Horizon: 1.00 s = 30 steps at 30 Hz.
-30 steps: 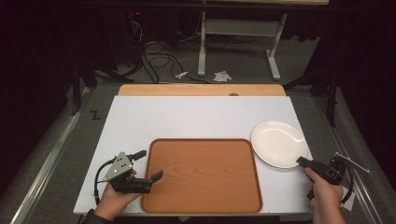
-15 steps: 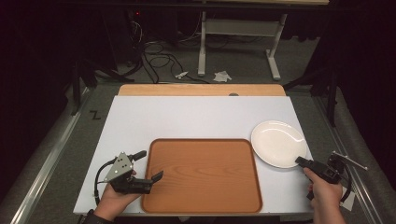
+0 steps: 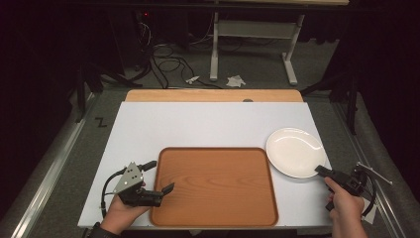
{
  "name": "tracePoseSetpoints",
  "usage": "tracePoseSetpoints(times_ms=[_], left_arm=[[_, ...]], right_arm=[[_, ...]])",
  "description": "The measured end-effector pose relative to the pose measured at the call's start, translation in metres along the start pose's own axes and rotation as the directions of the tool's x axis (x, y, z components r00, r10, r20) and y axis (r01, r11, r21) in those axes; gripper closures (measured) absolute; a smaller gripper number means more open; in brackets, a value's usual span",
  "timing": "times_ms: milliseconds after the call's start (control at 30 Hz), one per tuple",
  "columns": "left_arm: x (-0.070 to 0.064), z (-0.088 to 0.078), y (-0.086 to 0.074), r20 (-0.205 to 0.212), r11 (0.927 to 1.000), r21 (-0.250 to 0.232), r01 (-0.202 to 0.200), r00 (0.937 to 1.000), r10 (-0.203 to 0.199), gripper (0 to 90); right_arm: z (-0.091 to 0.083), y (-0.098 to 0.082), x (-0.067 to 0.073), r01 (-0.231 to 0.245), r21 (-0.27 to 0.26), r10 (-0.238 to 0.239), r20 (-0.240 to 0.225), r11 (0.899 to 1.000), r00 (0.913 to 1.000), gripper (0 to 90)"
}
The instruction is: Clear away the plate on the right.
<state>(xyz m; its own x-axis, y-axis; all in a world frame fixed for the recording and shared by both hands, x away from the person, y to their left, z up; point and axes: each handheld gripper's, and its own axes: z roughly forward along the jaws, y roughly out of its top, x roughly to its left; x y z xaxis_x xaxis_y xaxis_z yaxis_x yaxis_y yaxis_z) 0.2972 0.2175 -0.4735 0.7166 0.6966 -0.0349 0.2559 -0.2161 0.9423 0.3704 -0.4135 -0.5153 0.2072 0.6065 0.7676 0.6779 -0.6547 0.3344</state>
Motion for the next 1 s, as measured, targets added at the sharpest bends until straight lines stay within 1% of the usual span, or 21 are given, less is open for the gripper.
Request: tracePoseSetpoints(times_ms=[33, 67, 133, 200, 233, 267, 300, 333, 367, 400, 433, 467, 533, 600, 633, 700, 733, 800, 833, 900, 1000], left_arm=[[0.0, 0.0, 0.0, 0.0, 1.0, 0.0, 0.0, 1.0, 0.0, 8.1], [0.0, 0.0, 0.0, 0.001, 1.0, 0.008, -0.002, 1.0, 0.002, 8.1], [-0.001, 0.001, 0.0, 0.0, 1.0, 0.006, -0.003, 1.0, 0.003, 8.1], [-0.001, 0.001, 0.0, 0.001, 0.9999, 0.009, -0.006, 1.0, 0.006, 8.1], [-0.001, 0.001, 0.0, 0.0, 0.9999, 0.009, -0.008, 1.0, 0.008, 8.1], [-0.001, 0.0, 0.0, -0.002, 1.0, 0.007, -0.006, 1.0, 0.006, 8.1], [0.0, 0.0, 0.0, -0.003, 1.0, 0.003, -0.004, 1.0, 0.004, 8.1], [0.0, -0.001, 0.0, -0.005, 1.0, -0.001, -0.002, 1.0, 0.002, 8.1], [0.0, -0.002, 0.001, -0.007, 1.0, -0.008, 0.003, 1.0, -0.003, 8.1], [0.0, -0.002, 0.001, -0.007, 1.0, -0.008, 0.003, 1.0, -0.003, 8.1], [0.0, -0.002, 0.001, -0.009, 0.9999, -0.012, 0.006, 0.9999, -0.006, 8.1], [0.0, -0.002, 0.001, -0.009, 0.9999, -0.014, 0.008, 0.9999, -0.009, 8.1], [0.0, -0.002, 0.001, -0.009, 0.9998, -0.016, 0.008, 0.9999, -0.008, 8.1], [0.001, -0.002, 0.001, -0.01, 0.9998, -0.015, 0.01, 0.9999, -0.01, 8.1], [0.001, -0.002, 0.0, -0.011, 0.9998, -0.016, 0.012, 0.9999, -0.013, 8.1], [0.002, -0.002, 0.0, -0.011, 0.9997, -0.018, 0.018, 0.9998, -0.018, 8.1], [0.003, -0.002, 0.0, -0.013, 0.9996, -0.021, 0.021, 0.9997, -0.022, 8.1], [0.003, -0.002, 0.0, -0.014, 0.9995, -0.023, 0.022, 0.9997, -0.022, 8.1], [0.003, -0.003, 0.0, -0.015, 0.9994, -0.026, 0.024, 0.9996, -0.024, 8.1], [0.003, -0.003, 0.0, -0.016, 0.9993, -0.027, 0.024, 0.9996, -0.025, 8.1], [0.003, -0.004, 0.001, -0.021, 0.9993, -0.031, 0.022, 0.9995, -0.023, 8.1]], right_arm=[[-0.001, 0.001, 0.0, -0.014, -0.005, 0.014, -0.012, 1.0, 0.9998, 86.4], [-0.002, 0.001, 0.0, -0.007, -0.01, 0.007, -0.013, 1.0, 0.9999, 86.9], [-0.004, 0.002, -0.001, -0.013, -0.02, 0.012, -0.024, 1.0, 0.9996, 88.2], [-0.006, 0.003, -0.002, -0.024, -0.037, 0.022, -0.052, 0.999, 0.9984, 89.7], [-0.006, 0.003, -0.002, -0.024, -0.037, 0.022, -0.052, 0.999, 0.9984, 89.7], [-0.008, 0.004, -0.002, -0.032, -0.046, 0.029, -0.061, 0.998, 0.9977, 89.8], [-0.011, 0.005, -0.002, -0.035, -0.065, 0.03, -0.068, 0.997, 0.9972, 89.9], [-0.012, 0.005, -0.002, -0.035, -0.071, 0.03, -0.066, 0.997, 0.9974, 89.9], [-0.013, 0.006, -0.002, -0.015, -0.081, 0.011, -0.059, 0.997, 0.9982, 89.8], [-0.013, 0.006, -0.002, -0.015, -0.081, 0.011, -0.059, 0.997, 0.9982, 89.8], [-0.015, 0.007, 0.0, -0.011, -0.085, 0.007, -0.046, 0.996, 0.9989, 89.7], [-0.017, 0.008, 0.002, 0.002, -0.09, -0.007, -0.054, 0.996, 0.9985, 89.8], [-0.019, 0.008, 0.004, 0.014, -0.1, -0.02, -0.06, 0.995, 0.998, 89.8], [-0.021, 0.008, 0.004, 0.009, -0.105, -0.016, -0.067, 0.994, 0.9976, 89.8], [-0.022, 0.009, 0.004, 0.015, -0.114, -0.023, -0.074, 0.993, 0.997, 89.8], [-0.025, 0.009, 0.005, 0.006, -0.12, -0.016, -0.081, 0.993, 0.9966, 89.7], [-0.028, 0.01, 0.004, 0.009, -0.132, -0.021, -0.09, 0.991, 0.9958, 89.7], [-0.029, 0.011, 0.004, 0.01, -0.133, -0.022, -0.094, 0.991, 0.9953, 89.8], [-0.032, 0.011, 0.003, -0.001, -0.14, -0.014, -0.108, 0.99, 0.994, 89.8], [-0.033, 0.012, 0.003, -0.002, -0.142, -0.015, -0.117, 0.99, 0.993, 89.8], [-0.037, 0.012, 0.005, 0.007, -0.15, -0.028, -0.143, 0.989, 0.9893, 89.9]])
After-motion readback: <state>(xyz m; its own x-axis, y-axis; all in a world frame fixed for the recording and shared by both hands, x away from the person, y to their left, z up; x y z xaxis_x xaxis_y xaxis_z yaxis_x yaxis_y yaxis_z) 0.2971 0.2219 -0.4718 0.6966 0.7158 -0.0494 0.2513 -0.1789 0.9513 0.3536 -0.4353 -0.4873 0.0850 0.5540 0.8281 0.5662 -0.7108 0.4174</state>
